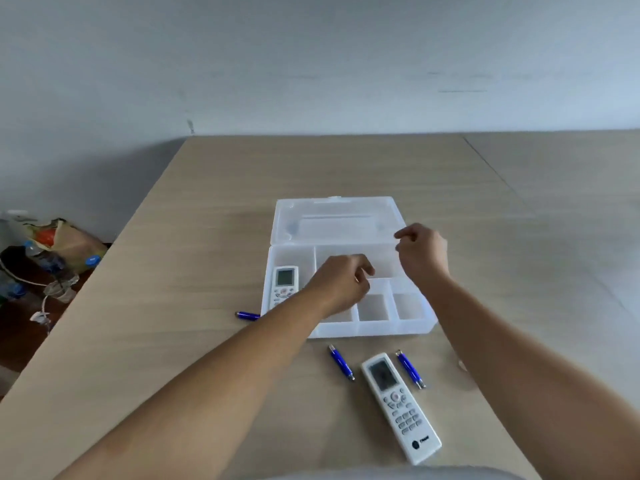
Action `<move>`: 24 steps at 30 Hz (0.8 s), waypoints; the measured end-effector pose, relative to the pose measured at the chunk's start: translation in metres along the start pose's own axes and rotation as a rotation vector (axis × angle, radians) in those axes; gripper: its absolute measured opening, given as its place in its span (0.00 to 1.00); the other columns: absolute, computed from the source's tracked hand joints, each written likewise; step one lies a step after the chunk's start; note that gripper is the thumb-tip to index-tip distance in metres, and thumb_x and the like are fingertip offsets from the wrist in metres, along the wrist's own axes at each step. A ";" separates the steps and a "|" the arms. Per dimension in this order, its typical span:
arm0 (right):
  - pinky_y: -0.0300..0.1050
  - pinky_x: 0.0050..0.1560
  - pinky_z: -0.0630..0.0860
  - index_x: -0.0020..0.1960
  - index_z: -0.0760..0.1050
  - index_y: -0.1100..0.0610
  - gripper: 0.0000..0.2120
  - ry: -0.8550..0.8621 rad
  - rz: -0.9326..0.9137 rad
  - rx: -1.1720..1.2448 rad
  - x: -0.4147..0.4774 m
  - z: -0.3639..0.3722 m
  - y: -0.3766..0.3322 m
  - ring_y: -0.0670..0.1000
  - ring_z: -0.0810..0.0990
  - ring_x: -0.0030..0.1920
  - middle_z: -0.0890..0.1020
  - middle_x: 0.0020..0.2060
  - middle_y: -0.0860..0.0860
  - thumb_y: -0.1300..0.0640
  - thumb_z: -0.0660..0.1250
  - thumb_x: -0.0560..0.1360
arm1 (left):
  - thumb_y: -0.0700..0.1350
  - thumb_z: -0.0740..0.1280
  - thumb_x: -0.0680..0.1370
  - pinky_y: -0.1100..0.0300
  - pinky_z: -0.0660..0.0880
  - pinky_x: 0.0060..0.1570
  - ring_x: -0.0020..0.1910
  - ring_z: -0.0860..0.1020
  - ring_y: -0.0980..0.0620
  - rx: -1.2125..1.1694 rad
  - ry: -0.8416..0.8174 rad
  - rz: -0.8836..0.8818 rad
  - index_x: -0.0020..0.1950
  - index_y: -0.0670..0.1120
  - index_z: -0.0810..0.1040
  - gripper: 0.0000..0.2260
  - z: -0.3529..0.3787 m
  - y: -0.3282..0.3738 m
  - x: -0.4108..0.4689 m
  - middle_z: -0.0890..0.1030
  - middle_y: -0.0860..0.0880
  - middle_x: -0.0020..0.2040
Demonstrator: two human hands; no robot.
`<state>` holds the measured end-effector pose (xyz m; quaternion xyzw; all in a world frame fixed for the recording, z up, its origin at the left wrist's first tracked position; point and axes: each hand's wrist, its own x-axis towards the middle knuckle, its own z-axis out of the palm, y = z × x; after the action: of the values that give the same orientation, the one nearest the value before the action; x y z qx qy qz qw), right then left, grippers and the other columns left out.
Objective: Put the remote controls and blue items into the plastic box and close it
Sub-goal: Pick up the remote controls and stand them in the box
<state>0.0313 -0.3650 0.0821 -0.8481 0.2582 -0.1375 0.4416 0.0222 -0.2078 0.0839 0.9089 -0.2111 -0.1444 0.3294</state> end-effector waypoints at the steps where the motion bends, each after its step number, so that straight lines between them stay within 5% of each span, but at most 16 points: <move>1: 0.43 0.39 0.73 0.49 0.81 0.59 0.16 0.082 0.049 0.006 0.003 -0.018 0.017 0.58 0.79 0.41 0.84 0.46 0.59 0.65 0.55 0.72 | 0.41 0.61 0.77 0.62 0.73 0.47 0.49 0.79 0.49 0.054 -0.069 0.069 0.60 0.46 0.79 0.14 0.013 0.014 -0.002 0.81 0.47 0.50; 5: 0.44 0.48 0.74 0.48 0.81 0.65 0.15 0.221 0.230 -0.088 -0.001 -0.066 0.089 0.62 0.79 0.51 0.83 0.48 0.64 0.64 0.56 0.72 | 0.42 0.66 0.74 0.57 0.73 0.56 0.60 0.77 0.48 0.451 -0.424 0.291 0.65 0.49 0.76 0.18 0.072 0.039 -0.010 0.78 0.48 0.61; 9: 0.43 0.40 0.72 0.42 0.78 0.69 0.10 0.128 0.437 -0.223 -0.016 -0.085 0.148 0.61 0.77 0.41 0.82 0.44 0.66 0.66 0.58 0.69 | 0.45 0.71 0.71 0.53 0.74 0.54 0.62 0.75 0.48 0.783 -0.600 0.453 0.66 0.49 0.76 0.23 0.112 0.027 -0.014 0.77 0.48 0.61; 12: 0.43 0.42 0.69 0.49 0.75 0.68 0.11 0.039 0.529 -0.279 -0.021 -0.083 0.173 0.59 0.73 0.42 0.79 0.47 0.62 0.60 0.61 0.73 | 0.51 0.73 0.70 0.55 0.70 0.54 0.62 0.73 0.48 0.886 -0.628 0.512 0.67 0.50 0.74 0.26 0.126 0.010 -0.015 0.76 0.48 0.60; 17: 0.50 0.56 0.75 0.64 0.70 0.65 0.29 -0.034 0.618 -0.273 -0.019 -0.063 0.193 0.61 0.76 0.59 0.75 0.61 0.61 0.45 0.65 0.73 | 0.54 0.73 0.69 0.55 0.68 0.55 0.63 0.71 0.50 0.943 -0.617 0.548 0.66 0.50 0.73 0.27 0.136 -0.006 -0.017 0.73 0.49 0.62; 24: 0.55 0.60 0.75 0.76 0.50 0.57 0.46 -0.017 0.710 -0.265 -0.012 -0.048 0.183 0.62 0.69 0.66 0.69 0.66 0.60 0.53 0.74 0.68 | 0.50 0.72 0.68 0.54 0.68 0.54 0.60 0.73 0.50 0.982 -0.595 0.596 0.62 0.50 0.74 0.23 0.143 -0.008 -0.018 0.77 0.51 0.58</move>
<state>-0.0591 -0.4779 -0.0406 -0.7568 0.5480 0.0655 0.3503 -0.0484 -0.2705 -0.0255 0.7772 -0.5783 -0.1792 -0.1713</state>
